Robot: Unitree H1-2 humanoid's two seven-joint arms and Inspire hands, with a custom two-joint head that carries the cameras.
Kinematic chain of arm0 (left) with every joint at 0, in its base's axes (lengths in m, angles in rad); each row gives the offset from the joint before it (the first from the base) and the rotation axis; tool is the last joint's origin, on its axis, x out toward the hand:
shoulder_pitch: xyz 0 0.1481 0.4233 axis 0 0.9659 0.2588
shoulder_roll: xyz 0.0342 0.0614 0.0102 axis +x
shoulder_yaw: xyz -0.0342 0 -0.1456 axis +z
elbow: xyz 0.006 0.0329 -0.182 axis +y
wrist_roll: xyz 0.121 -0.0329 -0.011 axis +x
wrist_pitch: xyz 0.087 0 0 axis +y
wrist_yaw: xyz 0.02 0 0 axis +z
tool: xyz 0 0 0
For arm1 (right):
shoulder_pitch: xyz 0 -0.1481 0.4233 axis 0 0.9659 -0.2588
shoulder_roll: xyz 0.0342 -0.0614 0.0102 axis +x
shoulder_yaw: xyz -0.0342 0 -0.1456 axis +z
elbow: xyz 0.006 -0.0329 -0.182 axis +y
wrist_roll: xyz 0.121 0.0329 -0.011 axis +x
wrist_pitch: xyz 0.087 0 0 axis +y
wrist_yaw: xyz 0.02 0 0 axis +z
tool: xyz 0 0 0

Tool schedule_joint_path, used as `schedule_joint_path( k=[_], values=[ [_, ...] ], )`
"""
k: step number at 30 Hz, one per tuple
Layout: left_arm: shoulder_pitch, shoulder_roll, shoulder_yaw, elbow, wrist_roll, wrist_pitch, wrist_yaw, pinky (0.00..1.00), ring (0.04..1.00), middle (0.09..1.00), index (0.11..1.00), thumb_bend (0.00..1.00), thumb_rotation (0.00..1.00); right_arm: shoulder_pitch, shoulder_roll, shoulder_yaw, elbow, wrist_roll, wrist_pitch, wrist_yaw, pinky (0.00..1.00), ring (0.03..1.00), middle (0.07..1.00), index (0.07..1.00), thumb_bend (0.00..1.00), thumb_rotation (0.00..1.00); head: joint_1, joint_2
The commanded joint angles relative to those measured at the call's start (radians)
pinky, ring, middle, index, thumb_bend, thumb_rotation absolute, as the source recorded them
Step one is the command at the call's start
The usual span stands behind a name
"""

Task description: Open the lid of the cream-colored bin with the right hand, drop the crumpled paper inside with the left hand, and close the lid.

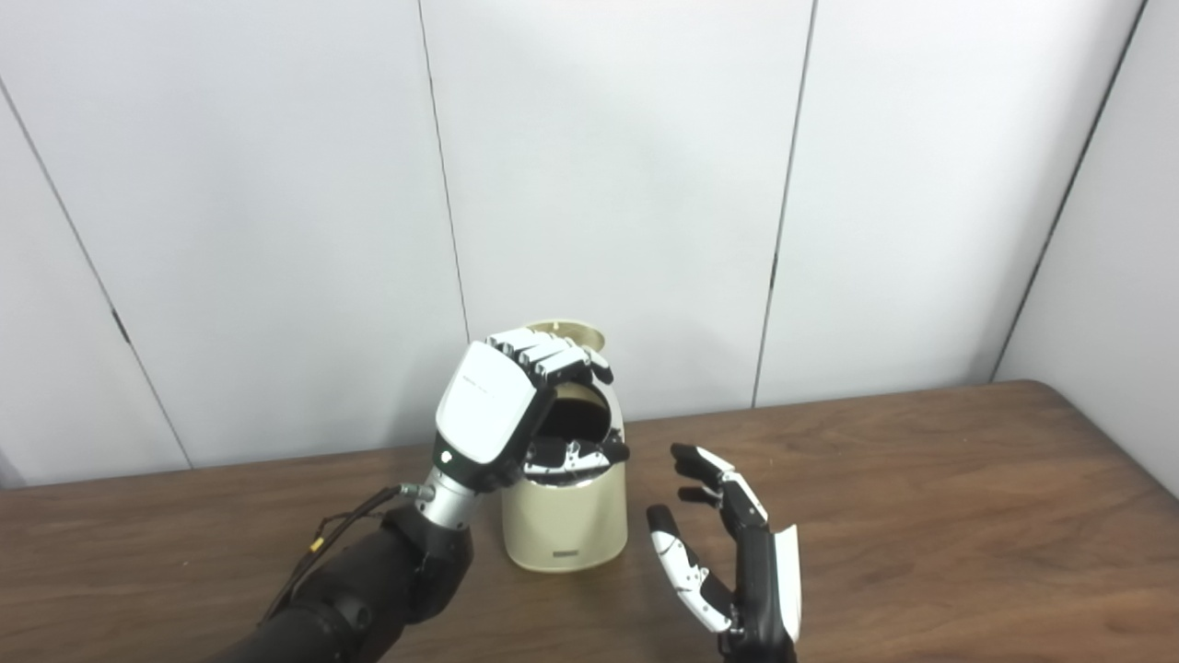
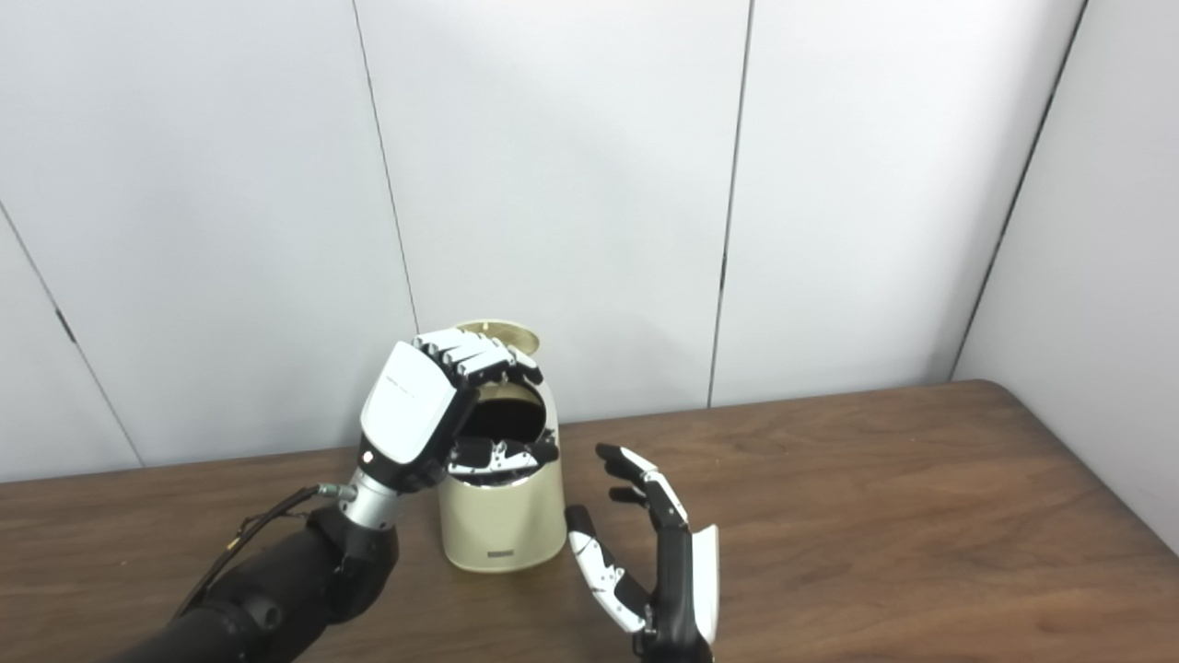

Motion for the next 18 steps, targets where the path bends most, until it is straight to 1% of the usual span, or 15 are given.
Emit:
schedule_joint_path(
  k=[1, 5, 7, 10, 14, 16, 18],
  values=[
    [-0.061, 0.018, 0.012, -0.028, -0.013, 0.001, 0.025, 0.35, 0.406, 0.47, 0.511, 0.92, 0.31, 0.075, -0.007, 0.011, 0.095, -0.026, -0.035, -0.01, 0.63, 0.736, 0.751, 0.715, 0.19, 0.47, 0.002, 0.0],
    [-0.034, 0.036, 0.025, -0.077, -0.011, 0.001, 0.025, 0.33, 0.396, 0.463, 0.49, 0.88, 0.31, 0.072, -0.017, 0.01, 0.096, -0.024, -0.034, -0.003, 0.63, 0.736, 0.754, 0.721, 0.18, 0.49, 0.014, 0.003],
    [-0.013, 0.048, 0.035, -0.11, -0.006, 0.001, 0.025, 0.32, 0.378, 0.448, 0.483, 0.87, 0.28, 0.069, -0.023, 0.007, 0.099, -0.008, -0.036, 0.006, 0.64, 0.741, 0.759, 0.729, 0.19, 0.51, 0.019, 0.0],
    [0.021, 0.066, 0.052, -0.161, -0.013, 0.001, 0.025, 0.31, 0.378, 0.446, 0.484, 0.86, 0.27, 0.065, -0.03, 0.005, 0.098, -0.011, -0.034, 0.005, 0.63, 0.737, 0.757, 0.73, 0.18, 0.51, 0.025, 0.0],
    [0.074, 0.098, 0.08, -0.245, -0.019, 0.001, 0.024, 0.34, 0.401, 0.453, 0.498, 0.8, 0.31, 0.064, -0.041, 0.0, 0.096, 0.014, -0.037, 0.021, 0.63, 0.74, 0.761, 0.73, 0.19, 0.5, 0.046, 0.0],
    [0.098, 0.115, 0.09, -0.291, -0.034, 0.001, 0.021, 0.33, 0.389, 0.446, 0.48, 0.78, 0.29, 0.064, -0.045, -0.002, 0.097, 0.023, -0.035, 0.026, 0.64, 0.748, 0.765, 0.735, 0.2, 0.55, 0.048, 0.001],
    [0.128, 0.133, 0.109, -0.346, -0.049, 0.001, 0.017, 0.33, 0.38, 0.437, 0.466, 0.76, 0.28, 0.062, -0.052, -0.005, 0.101, 0.029, -0.043, 0.028, 0.64, 0.748, 0.765, 0.735, 0.2, 0.57, 0.058, 0.003]
  ],
)
